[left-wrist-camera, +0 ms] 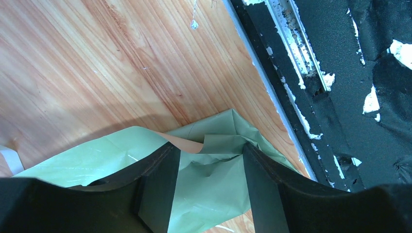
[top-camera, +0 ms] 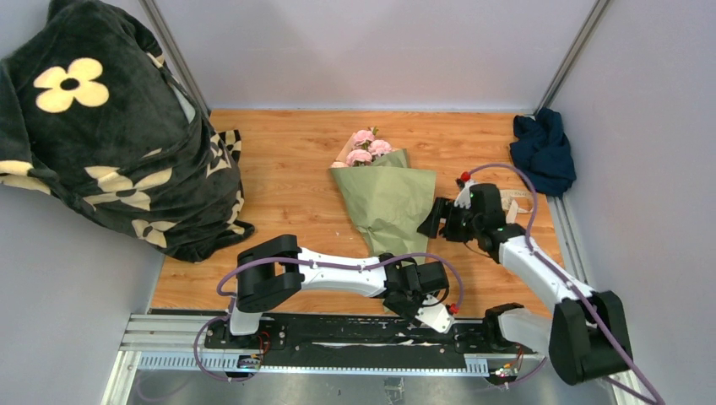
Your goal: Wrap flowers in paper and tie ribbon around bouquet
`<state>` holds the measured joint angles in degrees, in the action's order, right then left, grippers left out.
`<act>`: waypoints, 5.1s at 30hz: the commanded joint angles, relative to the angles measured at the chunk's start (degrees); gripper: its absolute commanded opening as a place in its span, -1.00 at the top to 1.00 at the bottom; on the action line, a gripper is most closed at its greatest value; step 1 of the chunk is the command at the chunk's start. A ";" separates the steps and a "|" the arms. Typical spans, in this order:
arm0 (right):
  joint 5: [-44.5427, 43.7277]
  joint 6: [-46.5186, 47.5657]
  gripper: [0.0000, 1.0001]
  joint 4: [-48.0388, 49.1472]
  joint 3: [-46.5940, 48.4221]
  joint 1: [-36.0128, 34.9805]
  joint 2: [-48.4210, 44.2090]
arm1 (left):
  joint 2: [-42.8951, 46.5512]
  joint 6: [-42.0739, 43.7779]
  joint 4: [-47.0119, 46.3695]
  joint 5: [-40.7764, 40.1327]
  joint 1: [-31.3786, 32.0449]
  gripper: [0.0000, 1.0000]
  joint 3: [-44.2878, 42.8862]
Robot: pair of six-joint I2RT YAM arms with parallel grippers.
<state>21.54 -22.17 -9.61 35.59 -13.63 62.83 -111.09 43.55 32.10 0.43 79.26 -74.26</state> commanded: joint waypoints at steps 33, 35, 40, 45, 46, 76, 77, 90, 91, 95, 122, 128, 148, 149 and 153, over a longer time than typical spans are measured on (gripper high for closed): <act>19.46 -6.45 1.00 15.44 21.30 -6.61 37.04 | 5.85 1.10 15.34 2.79 -10.71 -0.48 -4.30; 18.84 -4.35 1.00 10.43 26.41 -5.42 38.71 | 8.29 1.63 16.99 6.82 -13.23 -0.50 -6.68; 19.80 -1.65 1.00 1.92 40.17 -0.66 47.61 | 9.36 3.66 16.06 16.75 -16.50 -0.47 -12.97; 22.24 4.44 1.00 -5.94 54.30 1.05 57.09 | 1.14 0.16 2.22 19.99 -19.57 -0.42 -18.33; 22.80 6.13 1.00 -7.15 56.15 1.18 58.31 | -1.97 0.36 2.15 19.36 -19.91 -0.41 -21.50; 24.43 10.12 1.00 -14.17 68.33 4.01 65.10 | -18.32 -4.39 4.76 17.42 -15.15 1.00 -27.67; 23.85 9.01 1.00 -13.71 67.70 4.03 64.37 | -15.85 -4.84 6.28 18.16 -12.88 1.00 -24.55; 22.11 2.14 1.00 -12.65 60.49 2.62 53.21 | 2.59 -3.48 25.69 12.88 -18.95 1.00 13.45; 22.02 2.33 1.00 -13.04 60.03 2.35 52.31 | 3.04 -3.45 25.52 12.33 -22.81 1.00 14.77; 21.20 2.49 1.00 -12.65 56.76 1.90 47.93 | 4.56 -3.67 23.12 8.98 -40.03 1.00 14.70; 11.23 -11.40 1.00 12.52 10.46 -13.21 21.68 | 17.39 -25.30 8.18 -1.45 -63.97 1.00 -38.02; 8.26 -15.67 1.00 21.81 7.45 -17.99 27.78 | 27.52 -28.91 14.77 13.82 -58.31 1.00 -38.72; -4.88 -23.88 0.41 21.42 -1.47 -20.99 21.44 | -5.68 -41.52 -3.20 16.53 -39.49 1.00 -19.95; -6.37 -24.08 0.40 19.40 -1.79 -21.26 19.46 | -7.24 -41.33 -3.14 15.45 -39.26 1.00 -20.49; -13.50 -23.91 0.31 8.19 -2.23 -21.35 10.32 | -11.44 -40.76 -3.11 13.52 -38.63 1.00 -20.07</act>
<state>17.87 -45.43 10.59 34.09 -34.04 80.75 -120.11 2.79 32.23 17.30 39.83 -92.75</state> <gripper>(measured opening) 0.320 0.005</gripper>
